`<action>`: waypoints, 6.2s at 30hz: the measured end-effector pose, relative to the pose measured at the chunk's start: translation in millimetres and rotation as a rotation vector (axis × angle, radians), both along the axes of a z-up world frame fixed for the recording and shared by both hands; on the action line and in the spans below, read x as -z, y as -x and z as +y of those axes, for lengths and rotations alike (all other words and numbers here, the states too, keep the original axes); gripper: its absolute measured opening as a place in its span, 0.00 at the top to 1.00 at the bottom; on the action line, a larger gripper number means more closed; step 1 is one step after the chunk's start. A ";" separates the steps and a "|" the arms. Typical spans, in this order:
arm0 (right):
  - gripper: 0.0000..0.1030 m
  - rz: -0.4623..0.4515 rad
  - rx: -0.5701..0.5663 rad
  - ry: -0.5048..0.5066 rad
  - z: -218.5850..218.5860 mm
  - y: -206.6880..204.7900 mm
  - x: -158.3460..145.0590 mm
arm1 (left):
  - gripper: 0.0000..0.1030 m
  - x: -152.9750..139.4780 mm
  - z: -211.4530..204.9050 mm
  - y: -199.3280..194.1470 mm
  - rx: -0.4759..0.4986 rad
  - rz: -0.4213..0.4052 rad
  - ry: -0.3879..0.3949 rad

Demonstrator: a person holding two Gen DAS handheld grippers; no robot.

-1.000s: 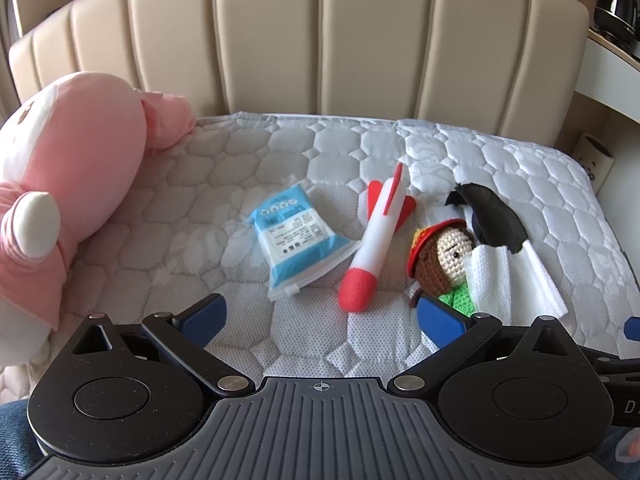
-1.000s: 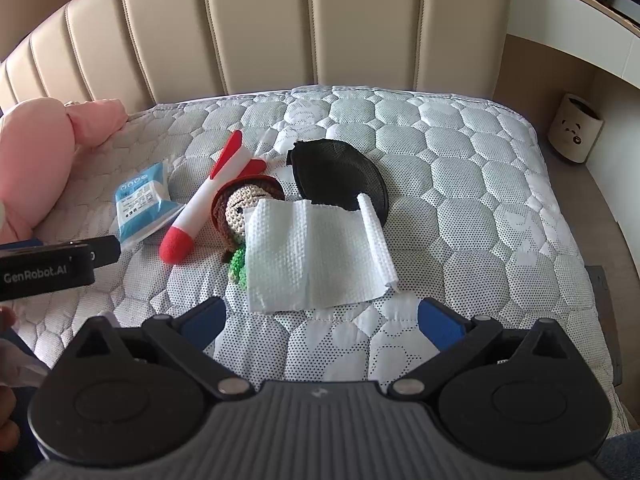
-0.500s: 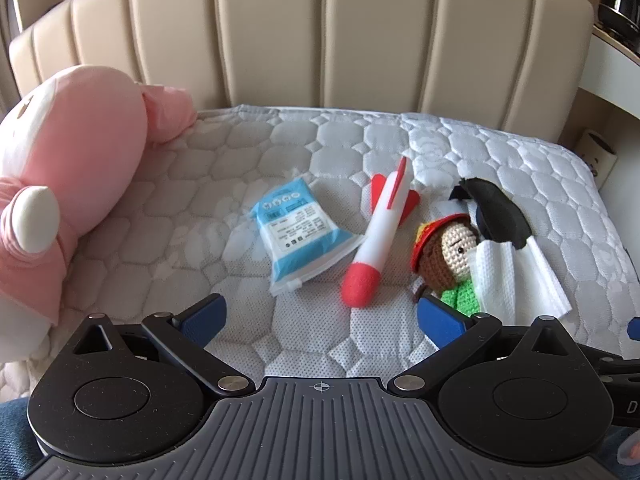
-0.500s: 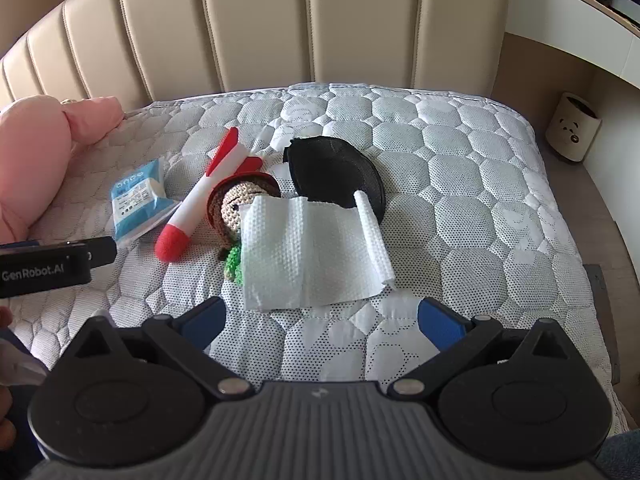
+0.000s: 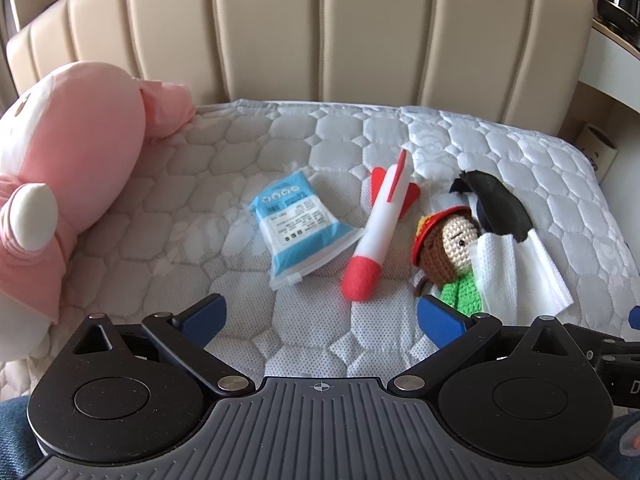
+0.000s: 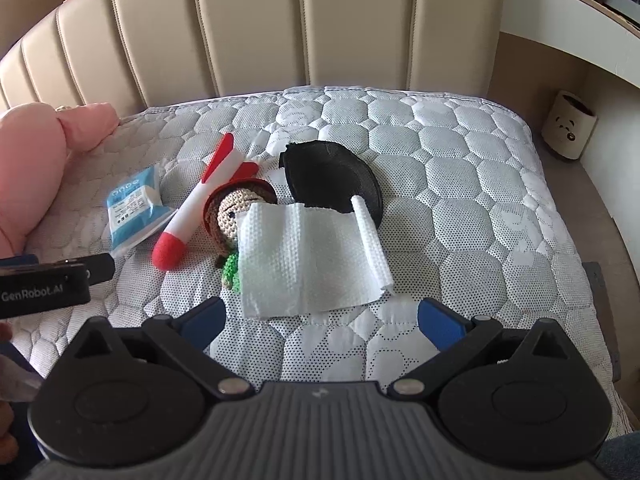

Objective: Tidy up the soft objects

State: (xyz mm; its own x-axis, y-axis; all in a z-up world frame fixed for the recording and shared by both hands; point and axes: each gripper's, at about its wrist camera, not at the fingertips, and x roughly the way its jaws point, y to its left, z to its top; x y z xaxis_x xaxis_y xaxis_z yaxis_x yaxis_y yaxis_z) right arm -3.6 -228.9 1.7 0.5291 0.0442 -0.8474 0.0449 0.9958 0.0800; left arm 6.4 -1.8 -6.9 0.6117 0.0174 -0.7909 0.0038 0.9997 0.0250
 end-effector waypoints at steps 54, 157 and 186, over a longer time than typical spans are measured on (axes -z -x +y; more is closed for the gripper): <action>0.93 0.021 -0.094 0.081 -46.6 -110.3 38.1 | 0.00 68.4 -22.8 -132.2 0.255 0.340 0.329; 0.77 0.095 -0.209 -0.403 -32.9 -128.4 49.3 | 0.08 29.6 53.0 -151.3 0.133 0.180 0.385; 0.58 -0.011 -0.262 0.006 -5.7 -122.5 56.4 | 0.09 34.2 64.1 -166.4 -0.066 -0.007 0.088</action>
State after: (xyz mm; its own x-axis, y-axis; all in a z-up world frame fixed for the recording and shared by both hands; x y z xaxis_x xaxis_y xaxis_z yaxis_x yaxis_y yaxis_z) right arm 118.9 -234.6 -54.7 0.5099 0.1758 -0.8421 -0.2150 0.9739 0.0731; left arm 172.8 62.3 -41.1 0.6168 -0.0116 -0.7870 -0.0622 0.9961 -0.0634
